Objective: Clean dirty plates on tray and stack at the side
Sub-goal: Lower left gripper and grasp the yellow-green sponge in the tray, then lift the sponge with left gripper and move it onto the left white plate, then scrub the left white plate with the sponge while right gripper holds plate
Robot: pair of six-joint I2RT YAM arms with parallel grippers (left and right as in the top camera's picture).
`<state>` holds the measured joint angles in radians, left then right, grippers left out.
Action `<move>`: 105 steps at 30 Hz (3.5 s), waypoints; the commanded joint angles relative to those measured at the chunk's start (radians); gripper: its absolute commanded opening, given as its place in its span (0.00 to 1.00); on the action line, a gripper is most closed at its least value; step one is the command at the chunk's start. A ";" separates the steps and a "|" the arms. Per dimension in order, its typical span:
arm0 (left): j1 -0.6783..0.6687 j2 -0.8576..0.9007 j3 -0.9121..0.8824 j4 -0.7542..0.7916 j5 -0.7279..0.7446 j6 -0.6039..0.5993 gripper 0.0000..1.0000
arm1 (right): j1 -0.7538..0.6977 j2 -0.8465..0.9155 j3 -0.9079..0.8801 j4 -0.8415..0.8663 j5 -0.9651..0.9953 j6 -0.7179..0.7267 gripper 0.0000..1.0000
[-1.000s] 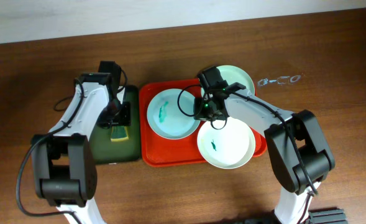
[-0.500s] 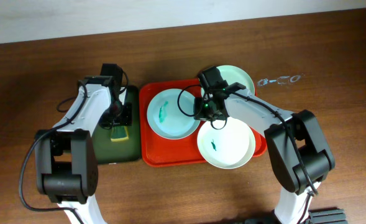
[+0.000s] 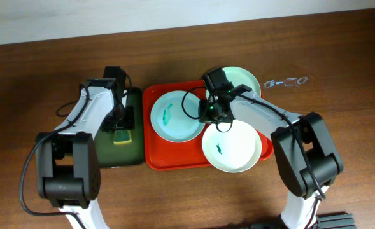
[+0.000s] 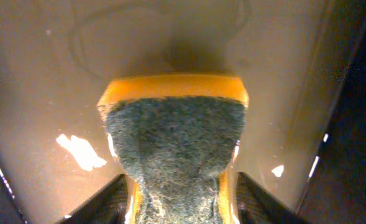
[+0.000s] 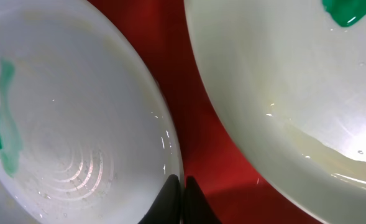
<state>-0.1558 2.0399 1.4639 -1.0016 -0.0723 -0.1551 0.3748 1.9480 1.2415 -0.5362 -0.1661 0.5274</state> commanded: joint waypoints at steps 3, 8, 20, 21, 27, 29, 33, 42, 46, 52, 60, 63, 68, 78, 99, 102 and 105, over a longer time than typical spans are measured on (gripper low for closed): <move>0.002 0.008 -0.014 -0.001 -0.030 -0.016 0.48 | 0.006 0.006 -0.008 0.002 -0.006 0.005 0.04; 0.002 0.008 -0.060 0.045 -0.021 -0.016 0.39 | 0.006 0.006 -0.008 0.002 -0.006 0.005 0.04; 0.002 -0.127 -0.021 0.094 -0.022 0.079 0.00 | 0.005 0.005 -0.005 -0.006 -0.126 -0.025 0.04; 0.001 -0.142 -0.021 0.098 -0.022 0.082 0.00 | 0.003 0.005 -0.005 -0.006 -0.125 -0.026 0.04; -0.002 -0.244 -0.020 0.116 -0.014 0.099 0.00 | -0.017 0.005 0.040 -0.067 -0.080 -0.110 0.04; -0.007 -0.258 -0.017 0.117 0.007 0.142 0.00 | -0.017 0.005 0.040 -0.078 -0.056 -0.134 0.04; -0.010 -0.258 -0.012 0.114 0.024 0.153 0.00 | -0.016 0.005 0.040 -0.094 -0.005 -0.135 0.04; -0.012 -0.251 0.127 -0.003 0.047 0.156 0.00 | -0.015 0.005 0.040 -0.093 -0.014 -0.134 0.04; -0.028 -0.174 0.127 0.005 0.054 0.167 0.00 | -0.015 0.005 0.040 -0.094 -0.036 -0.134 0.04; -0.071 -0.136 0.132 0.092 0.357 0.167 0.00 | -0.015 0.005 0.040 -0.085 -0.093 -0.134 0.04; -0.229 -0.061 0.132 0.111 0.203 0.064 0.00 | -0.015 0.005 0.040 -0.086 -0.092 -0.134 0.04; -0.239 -0.004 0.132 0.119 0.206 0.058 0.00 | -0.015 0.005 0.040 -0.088 -0.092 -0.134 0.04; -0.239 0.090 0.132 0.164 0.201 0.058 0.00 | -0.015 0.005 0.040 -0.088 -0.092 -0.134 0.04; -0.265 0.180 0.180 0.055 0.422 0.130 0.00 | -0.015 0.005 0.040 -0.087 -0.092 -0.134 0.04; -0.264 0.092 -0.006 0.223 0.409 -0.011 0.00 | -0.015 0.005 0.040 -0.085 -0.092 -0.134 0.04; -0.260 0.091 0.054 0.212 0.643 0.045 0.00 | -0.015 0.005 0.040 -0.084 -0.092 -0.134 0.04; -0.254 0.090 0.240 0.093 0.518 0.052 0.00 | -0.015 0.005 0.040 -0.080 -0.092 -0.134 0.04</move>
<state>-0.4107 2.1254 1.5417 -0.8360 0.4416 -0.1349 0.3607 1.9514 1.2644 -0.6201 -0.2523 0.3931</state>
